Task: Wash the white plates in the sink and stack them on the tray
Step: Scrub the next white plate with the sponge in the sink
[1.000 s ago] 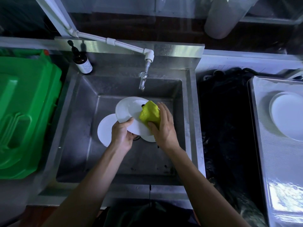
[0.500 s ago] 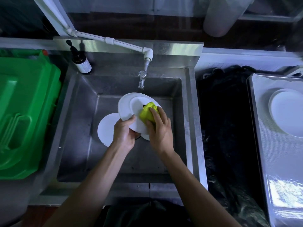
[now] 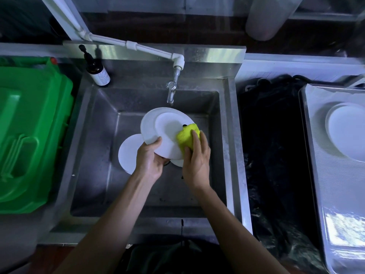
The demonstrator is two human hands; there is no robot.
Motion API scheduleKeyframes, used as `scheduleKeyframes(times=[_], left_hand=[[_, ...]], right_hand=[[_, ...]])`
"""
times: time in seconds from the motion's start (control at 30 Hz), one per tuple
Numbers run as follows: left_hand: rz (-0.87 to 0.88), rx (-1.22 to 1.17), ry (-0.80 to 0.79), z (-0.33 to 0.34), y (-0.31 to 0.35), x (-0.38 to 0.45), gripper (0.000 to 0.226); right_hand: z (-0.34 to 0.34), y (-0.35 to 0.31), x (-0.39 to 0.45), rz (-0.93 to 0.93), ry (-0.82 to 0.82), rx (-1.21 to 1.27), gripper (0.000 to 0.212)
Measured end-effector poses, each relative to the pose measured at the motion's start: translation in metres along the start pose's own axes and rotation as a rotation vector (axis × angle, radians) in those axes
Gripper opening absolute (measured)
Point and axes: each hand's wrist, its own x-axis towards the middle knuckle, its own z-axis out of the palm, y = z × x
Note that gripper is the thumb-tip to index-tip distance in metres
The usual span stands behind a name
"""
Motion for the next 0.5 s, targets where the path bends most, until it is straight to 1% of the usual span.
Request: scheduleKeyframes(times=[0.13,0.23,0.37,0.5], left_hand=[[0.014,0.026,-0.069,-0.009,-0.001,-0.001,0.031],[0.009,0.074,-0.128,-0.013,-0.001,-0.001,0.032],[0.007,0.159,-0.188,-0.017,-0.001,-0.003,0.033],[-0.008,0.24,-0.224,-0.017,0.0,-0.006,0.05]], right_hand=[[-0.013,0.017,0.025,0.134,-0.013,0.036,0.053],[-0.024,0.025,0.045,0.142,-0.034,0.048,0.052],[-0.035,0.029,0.065,0.16,-0.017,0.079,0.05],[-0.042,0.027,0.078,0.169,-0.01,0.082,0.048]])
